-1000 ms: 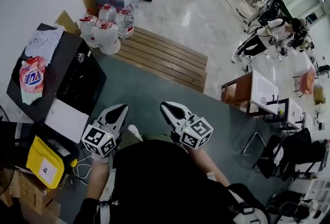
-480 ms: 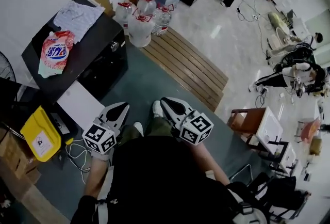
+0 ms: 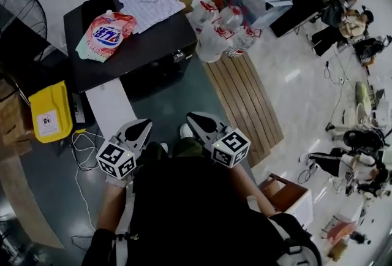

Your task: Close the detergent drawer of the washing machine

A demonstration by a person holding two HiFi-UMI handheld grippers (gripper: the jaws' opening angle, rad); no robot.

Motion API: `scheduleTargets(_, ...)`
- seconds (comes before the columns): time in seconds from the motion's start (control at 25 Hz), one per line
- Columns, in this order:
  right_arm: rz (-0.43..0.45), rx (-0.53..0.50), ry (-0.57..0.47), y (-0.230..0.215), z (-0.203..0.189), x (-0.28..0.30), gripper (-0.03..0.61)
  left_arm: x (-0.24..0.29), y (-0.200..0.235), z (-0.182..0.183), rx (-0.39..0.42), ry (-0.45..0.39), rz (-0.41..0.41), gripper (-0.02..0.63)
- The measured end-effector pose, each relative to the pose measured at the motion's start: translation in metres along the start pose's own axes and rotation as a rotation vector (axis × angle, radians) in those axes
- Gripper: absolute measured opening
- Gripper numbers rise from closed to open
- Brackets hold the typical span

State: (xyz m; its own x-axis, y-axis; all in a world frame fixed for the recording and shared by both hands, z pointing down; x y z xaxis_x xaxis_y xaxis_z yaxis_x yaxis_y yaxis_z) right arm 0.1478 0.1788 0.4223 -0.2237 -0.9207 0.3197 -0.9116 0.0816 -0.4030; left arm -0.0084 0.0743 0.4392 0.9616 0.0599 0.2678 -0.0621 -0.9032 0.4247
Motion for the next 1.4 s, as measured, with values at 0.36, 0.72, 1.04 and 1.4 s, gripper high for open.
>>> scheduleTargets(0.36, 0.333, -0.130, 0.197, -0.020, 0.008, 0.075, 0.023, -0.012, 0.022, -0.010, -0.110, -0.091, 0.328, 0.011)
scheduleTargets(0.72, 0.594, -0.213, 0.345, -0.011, -0.011, 0.123, 0.023, -0.031, 0.022, -0.031, -0.177, -0.135, 0.595, 0.011)
scheduleTargets(1.04, 0.700, -0.280, 0.465, 0.013, -0.040, 0.148, 0.023, -0.060, 0.027, -0.068, -0.196, -0.056, 0.747, 0.012)
scheduleTargets(1.4, 0.685, -0.343, 0.564, 0.044, -0.085, 0.163, 0.025, -0.112, 0.045, -0.110, -0.249, -0.004, 0.737, 0.026)
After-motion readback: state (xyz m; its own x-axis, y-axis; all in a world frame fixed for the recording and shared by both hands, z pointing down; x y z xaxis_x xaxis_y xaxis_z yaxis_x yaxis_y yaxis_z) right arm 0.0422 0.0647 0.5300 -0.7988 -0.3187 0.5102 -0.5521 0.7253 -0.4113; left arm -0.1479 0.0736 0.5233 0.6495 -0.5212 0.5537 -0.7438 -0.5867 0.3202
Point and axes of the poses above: the fingertips, and each gripper's own axes: x forward along the fingers, y to its left, z out of its top, the point moved 5 cm from there along -x, backward along the fingers, and after that the axes turned 4 degrees about -z, right-handed, at the moved point
